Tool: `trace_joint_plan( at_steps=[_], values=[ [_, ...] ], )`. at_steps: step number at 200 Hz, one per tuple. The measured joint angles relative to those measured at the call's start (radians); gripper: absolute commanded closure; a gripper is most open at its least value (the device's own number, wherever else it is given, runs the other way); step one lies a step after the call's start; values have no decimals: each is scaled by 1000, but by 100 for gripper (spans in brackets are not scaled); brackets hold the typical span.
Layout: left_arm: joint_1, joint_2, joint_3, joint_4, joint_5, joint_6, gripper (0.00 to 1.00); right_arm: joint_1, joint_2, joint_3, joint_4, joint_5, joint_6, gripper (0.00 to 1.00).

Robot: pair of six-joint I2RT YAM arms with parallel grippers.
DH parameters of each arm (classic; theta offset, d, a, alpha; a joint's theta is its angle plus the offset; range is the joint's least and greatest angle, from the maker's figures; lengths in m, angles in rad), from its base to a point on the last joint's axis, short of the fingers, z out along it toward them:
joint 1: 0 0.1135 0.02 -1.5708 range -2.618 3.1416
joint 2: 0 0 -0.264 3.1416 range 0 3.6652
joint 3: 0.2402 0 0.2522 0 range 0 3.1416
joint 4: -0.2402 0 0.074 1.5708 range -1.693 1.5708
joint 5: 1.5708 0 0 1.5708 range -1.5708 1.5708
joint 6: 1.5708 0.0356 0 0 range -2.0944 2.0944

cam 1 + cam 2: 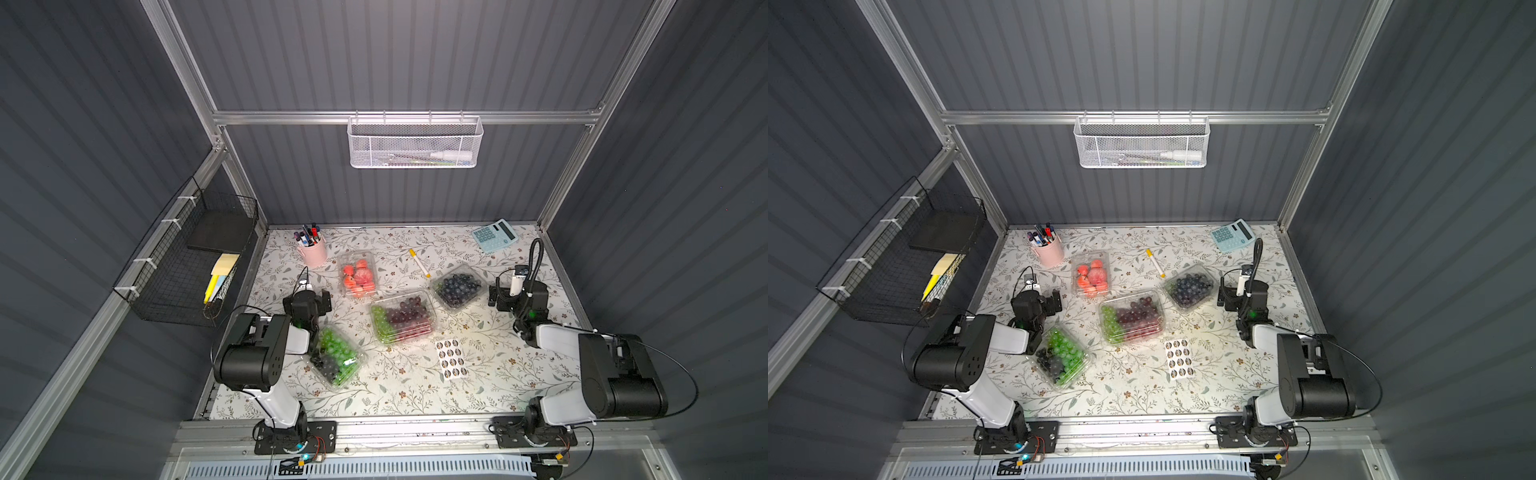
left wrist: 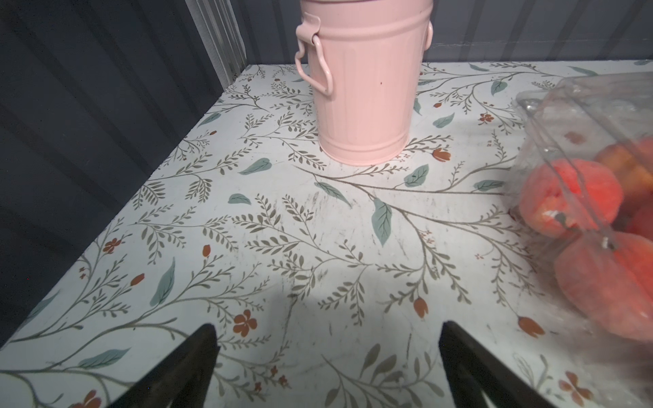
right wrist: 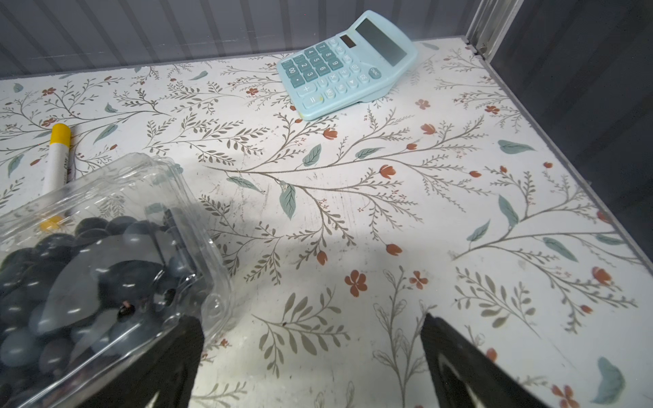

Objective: Label fruit boxes
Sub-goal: Pick up the label sticker from the center of the board.

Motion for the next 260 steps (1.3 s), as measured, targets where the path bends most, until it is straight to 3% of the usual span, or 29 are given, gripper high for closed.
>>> trace_joint_plan(
  at_steps=[34, 79, 105, 141, 189, 227, 260],
  values=[
    [0, -20, 57, -114, 14, 11, 1, 0, -12, 35, -43, -3, 4, 1],
    [-29, -201, 237, -373, 30, -2, 4, 10, -249, 294, -441, -34, 99, 1],
    [-149, -251, 335, -485, 22, -32, 4, 62, -343, 422, -686, -84, 182, 1],
    [-307, -265, 395, -667, 102, -119, 6, 279, -385, 476, -1055, -71, 299, 1],
    [-369, -388, 475, -1023, 276, -212, 9, 589, -391, 473, -1429, -3, 484, 1],
    [-379, -510, 486, -1216, 397, -304, 9, 798, -382, 423, -1561, 54, 642, 1],
    [-383, -546, 476, -1289, 417, -343, 8, 856, -262, 405, -1557, 58, 686, 1]
  ],
)
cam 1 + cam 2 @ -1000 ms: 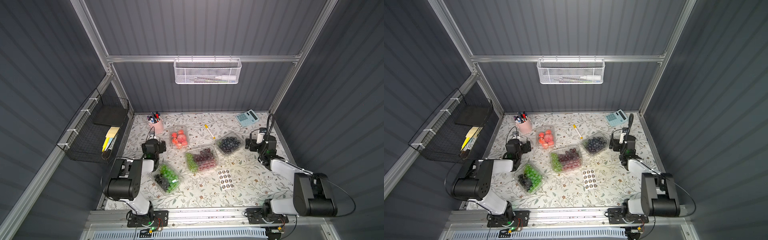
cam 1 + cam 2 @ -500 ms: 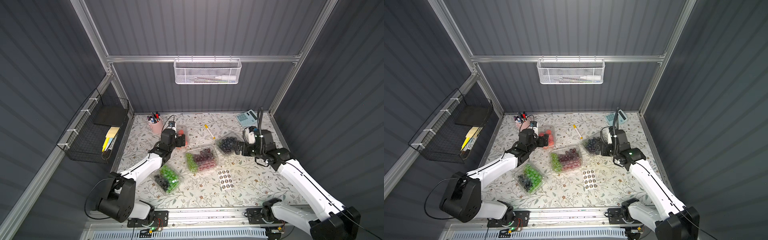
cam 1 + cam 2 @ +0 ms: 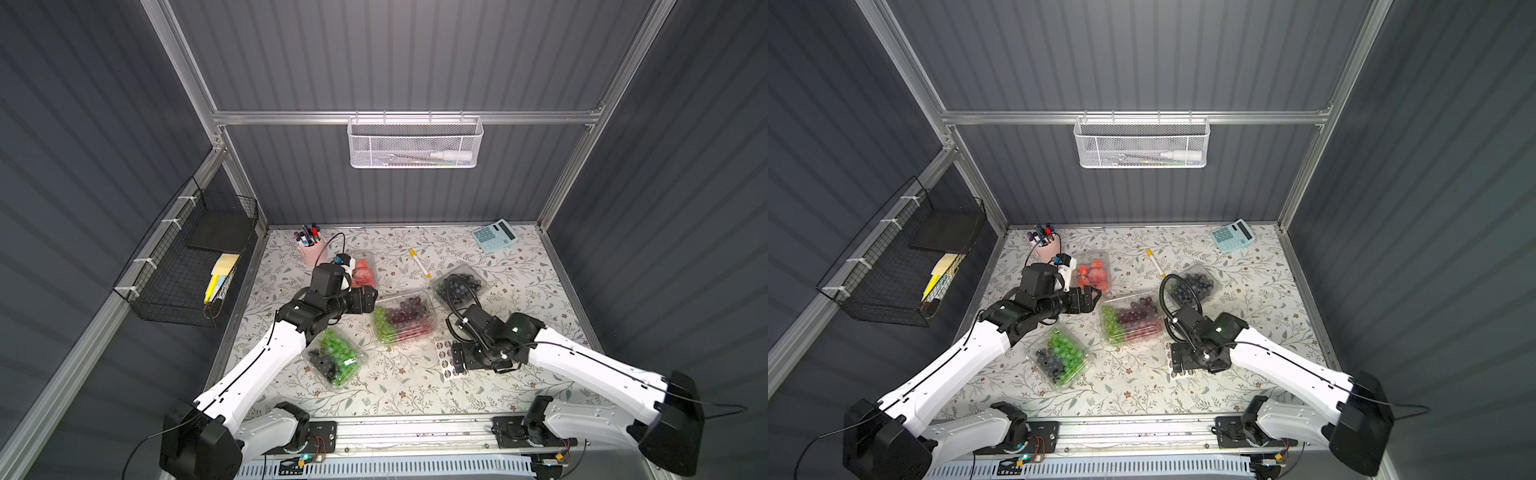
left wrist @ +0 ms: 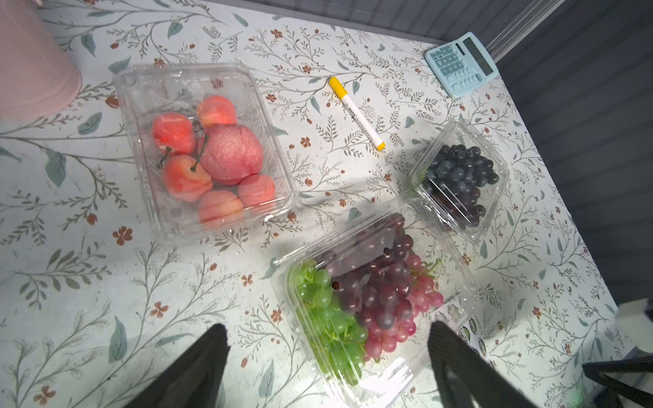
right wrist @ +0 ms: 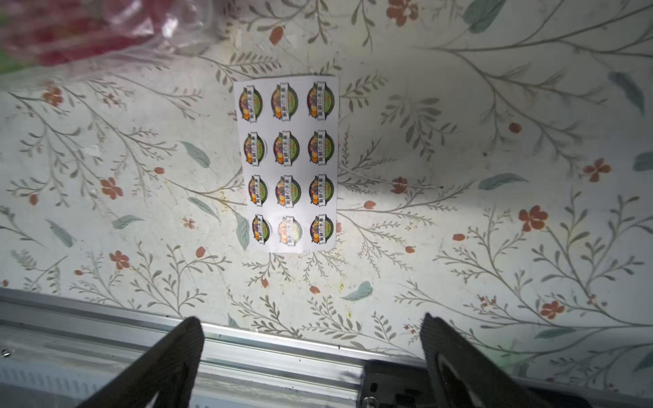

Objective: Label fruit boxes
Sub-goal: Pick up the label sticker from the center of the board.

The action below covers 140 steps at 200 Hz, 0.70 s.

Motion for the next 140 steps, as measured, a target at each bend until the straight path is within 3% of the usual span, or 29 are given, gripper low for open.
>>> trace_joint_plan(
  at_steps=[61, 114, 140],
  values=[
    [0, 57, 0, -47, 0, 6, 7, 15, 307, 40, 105, 7, -11, 3],
    [0, 83, 0, -48, 0, 18, 7, 18, 401, 40, 199, 31, -16, 15],
    [0, 88, 0, -46, -5, 20, 7, 18, 423, 40, 239, 53, -16, 15]
  ],
)
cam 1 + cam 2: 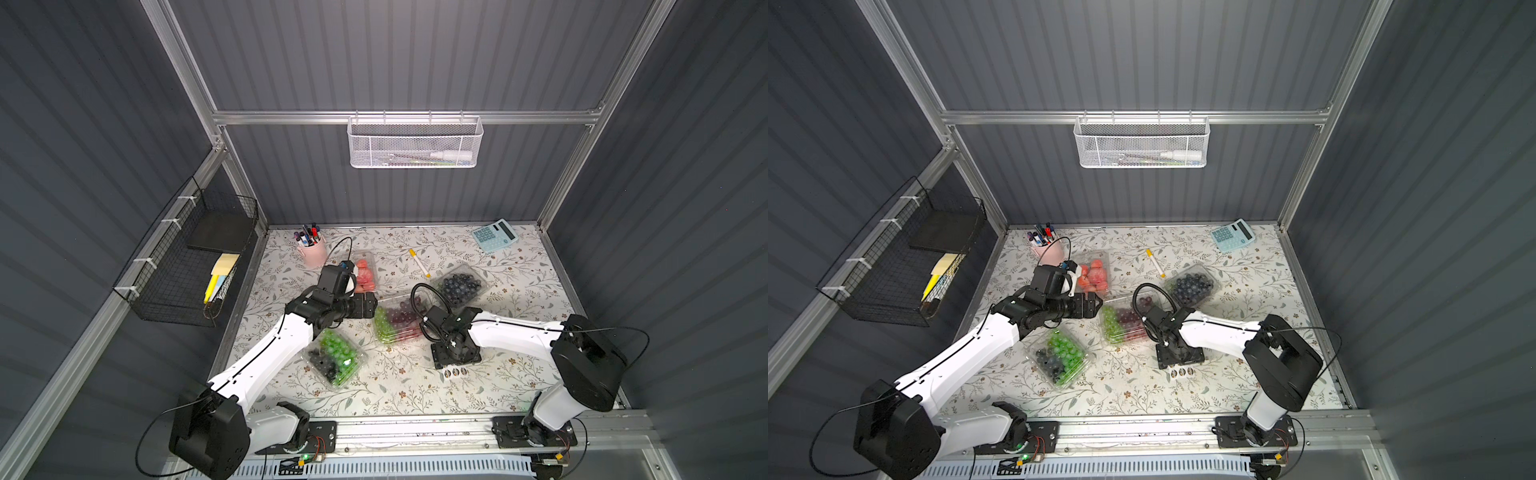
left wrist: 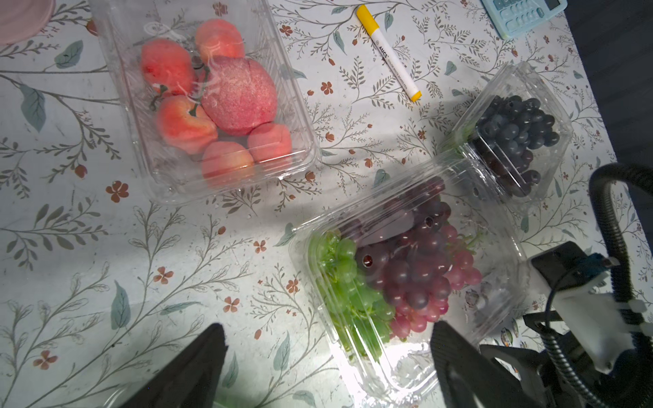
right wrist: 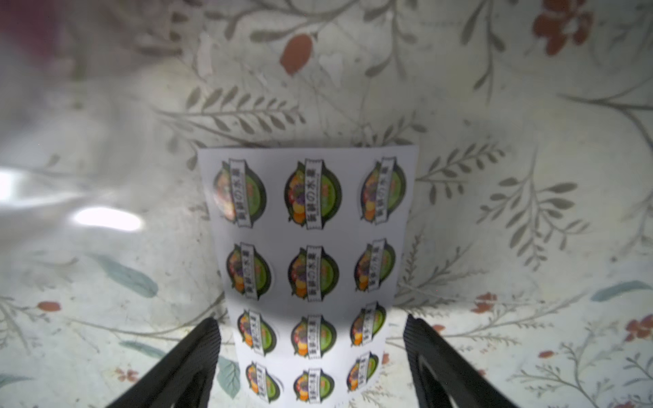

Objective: Label fruit boxes
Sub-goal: Pick up the label sticker from the center of the board.

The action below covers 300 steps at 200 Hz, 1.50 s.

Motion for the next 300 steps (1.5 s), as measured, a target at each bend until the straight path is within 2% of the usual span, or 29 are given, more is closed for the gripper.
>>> trace_joint_plan(
  at_steps=[26, 48, 119, 210, 234, 268, 300],
  values=[
    [0, 0, 0, 1, -3, 4, 6, 0, 10, -8, 45, 8, 1, 16],
    [0, 0, 0, 2, -8, 5, 7, 0, 2, -24, 76, 6, 3, 20],
    [0, -1, 0, 16, -18, 6, 7, 4, -50, -92, 155, 19, 21, 46],
    [0, -7, -1, 18, -29, 7, 7, 4, -279, -298, 235, 55, 13, 66],
    [0, -8, -2, 21, -29, 11, 8, 4, -336, -343, 263, 64, 11, 67],
    [0, -7, -11, 43, -13, 30, 19, 4, -407, -387, 304, 70, -2, 70],
    [0, 10, -26, 85, 32, 45, 21, 4, -482, -417, 335, 76, -21, 70]
  ],
)
